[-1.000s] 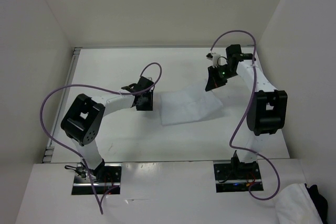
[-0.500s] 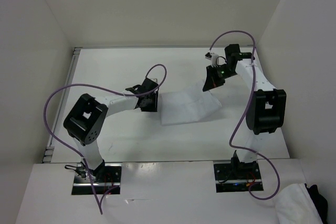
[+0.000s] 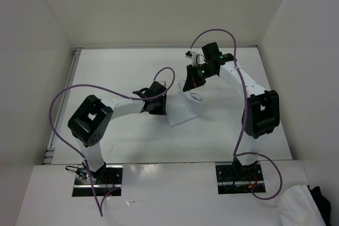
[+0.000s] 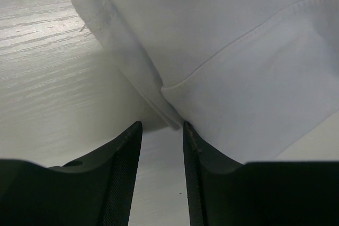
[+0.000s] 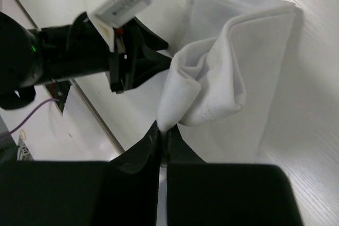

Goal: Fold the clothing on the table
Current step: Fold the skirt

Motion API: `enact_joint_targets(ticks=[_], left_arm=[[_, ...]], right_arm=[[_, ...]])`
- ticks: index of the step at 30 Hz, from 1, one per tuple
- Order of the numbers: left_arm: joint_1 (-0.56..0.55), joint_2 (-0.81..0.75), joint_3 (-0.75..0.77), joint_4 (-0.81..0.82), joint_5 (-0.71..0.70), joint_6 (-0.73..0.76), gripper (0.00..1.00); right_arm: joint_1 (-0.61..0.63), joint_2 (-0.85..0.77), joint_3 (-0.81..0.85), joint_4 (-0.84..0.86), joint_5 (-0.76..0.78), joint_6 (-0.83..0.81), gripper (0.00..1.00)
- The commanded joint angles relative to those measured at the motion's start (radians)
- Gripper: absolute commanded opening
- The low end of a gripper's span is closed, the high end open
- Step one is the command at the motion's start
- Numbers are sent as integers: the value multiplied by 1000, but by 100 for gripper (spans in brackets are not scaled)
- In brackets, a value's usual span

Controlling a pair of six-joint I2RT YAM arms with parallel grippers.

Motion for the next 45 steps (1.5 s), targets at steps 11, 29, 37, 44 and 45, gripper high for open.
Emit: enact_joint_targets(ticks=[11, 29, 37, 44, 45], left_arm=[[-33, 36, 25, 1, 19, -28, 45], [-33, 36, 25, -8, -9, -28, 45], [-33, 36, 16, -8, -9, -28, 45], [-33, 26, 16, -17, -29, -28, 45], [-33, 26, 16, -17, -29, -28, 45]], right_arm=[[140, 34, 18, 231, 112, 231, 0], [213, 24, -26, 297, 384, 110, 0], [213, -10, -89, 294, 476, 27, 0], [233, 46, -121, 304, 402, 36, 0], [233, 56, -122, 315, 402, 36, 0]])
